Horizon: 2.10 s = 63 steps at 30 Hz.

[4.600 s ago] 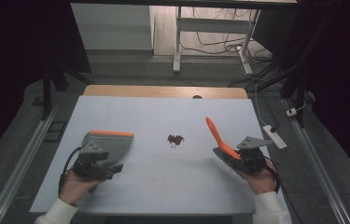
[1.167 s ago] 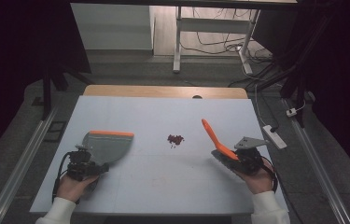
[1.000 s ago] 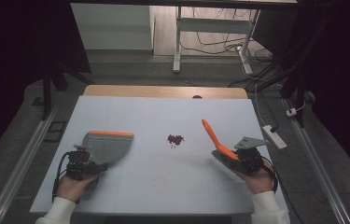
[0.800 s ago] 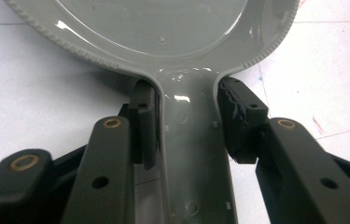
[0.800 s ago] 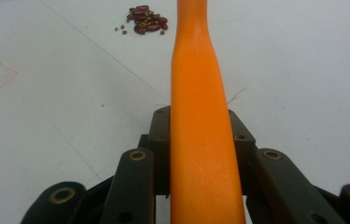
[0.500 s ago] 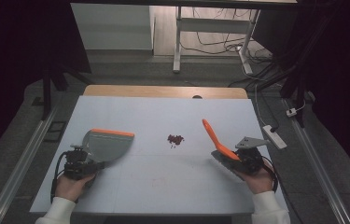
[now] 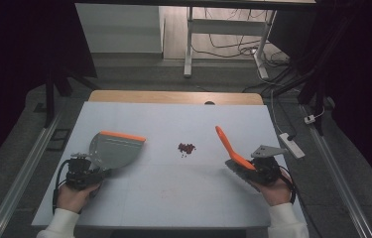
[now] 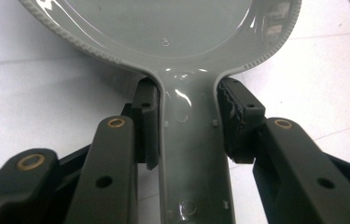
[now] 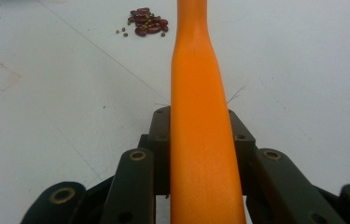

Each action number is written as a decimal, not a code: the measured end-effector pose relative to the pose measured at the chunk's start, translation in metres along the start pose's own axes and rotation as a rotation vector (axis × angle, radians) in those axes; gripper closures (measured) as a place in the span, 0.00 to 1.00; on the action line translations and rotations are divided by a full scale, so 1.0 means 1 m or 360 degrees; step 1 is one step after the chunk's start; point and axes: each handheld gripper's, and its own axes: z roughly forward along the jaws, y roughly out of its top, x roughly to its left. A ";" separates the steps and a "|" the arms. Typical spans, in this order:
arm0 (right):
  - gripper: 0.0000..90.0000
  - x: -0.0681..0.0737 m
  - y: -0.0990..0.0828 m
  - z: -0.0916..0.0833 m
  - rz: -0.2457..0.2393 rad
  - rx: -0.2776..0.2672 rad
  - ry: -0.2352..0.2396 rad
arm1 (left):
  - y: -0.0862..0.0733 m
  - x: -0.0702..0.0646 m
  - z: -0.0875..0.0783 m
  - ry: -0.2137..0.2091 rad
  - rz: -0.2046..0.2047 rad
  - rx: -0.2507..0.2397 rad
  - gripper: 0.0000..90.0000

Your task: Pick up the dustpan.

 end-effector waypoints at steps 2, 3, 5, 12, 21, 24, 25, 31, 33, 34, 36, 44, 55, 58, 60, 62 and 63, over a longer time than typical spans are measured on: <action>0.78 0.000 0.000 0.000 -0.0001 0.0000 -0.0001 | 0.000 0.001 -0.001 -0.0016 0.0025 -0.0044 0.69; 0.78 0.000 0.000 0.000 -0.0002 0.0002 -0.0001 | 0.000 0.001 -0.002 -0.0023 0.0038 -0.0067 0.69; 0.78 0.000 0.000 0.001 -0.0008 0.0012 -0.0001 | 0.001 0.002 -0.003 -0.0040 0.0062 -0.0095 0.69; 0.78 0.000 0.000 0.001 -0.0010 0.0013 -0.0005 | 0.003 0.006 -0.002 -0.0074 0.0084 -0.0132 0.69; 0.78 0.000 0.001 0.002 -0.0010 0.0017 -0.0011 | 0.008 0.009 -0.001 -0.0147 0.0109 -0.0223 0.69; 0.78 0.000 0.001 0.003 -0.0013 0.0020 -0.0011 | 0.009 0.008 0.001 -0.0153 0.0133 -0.0226 0.69; 0.78 0.000 0.001 0.003 -0.0012 0.0020 -0.0012 | 0.010 0.008 0.001 -0.0158 0.0143 -0.0232 0.69; 0.78 0.000 0.000 0.002 -0.0003 0.0016 -0.0029 | 0.023 0.005 0.009 -0.0211 0.0213 -0.0265 0.69; 0.78 -0.001 0.000 0.001 -0.0001 0.0017 -0.0033 | 0.028 0.004 0.012 -0.0229 0.0251 -0.0258 0.69; 0.78 -0.001 0.000 0.001 0.0003 0.0016 -0.0037 | 0.030 0.004 0.013 -0.0230 0.0270 -0.0256 0.69; 0.78 -0.001 0.000 0.001 0.0002 0.0015 -0.0039 | 0.035 0.004 0.015 -0.0242 0.0299 -0.0251 0.69; 0.78 -0.001 0.002 -0.002 0.0010 0.0002 -0.0071 | 0.052 0.004 0.027 -0.0292 0.0385 -0.0205 0.69; 0.78 -0.001 0.002 0.002 0.0045 -0.0023 -0.0055 | 0.053 -0.011 0.018 -0.0379 0.0548 -0.0200 0.69; 0.78 0.000 0.002 0.002 0.0034 -0.0028 -0.0054 | 0.051 -0.012 0.014 -0.0401 0.0584 -0.0193 0.69; 0.78 -0.001 0.002 0.002 0.0033 -0.0027 -0.0053 | 0.050 -0.013 0.011 -0.0419 0.0597 -0.0195 0.69; 0.78 -0.001 0.002 0.003 0.0032 -0.0025 -0.0054 | 0.049 -0.013 0.010 -0.0446 0.0604 -0.0190 0.69; 0.78 -0.001 0.002 0.003 0.0032 -0.0024 -0.0055 | 0.049 -0.014 0.010 -0.0448 0.0613 -0.0185 0.69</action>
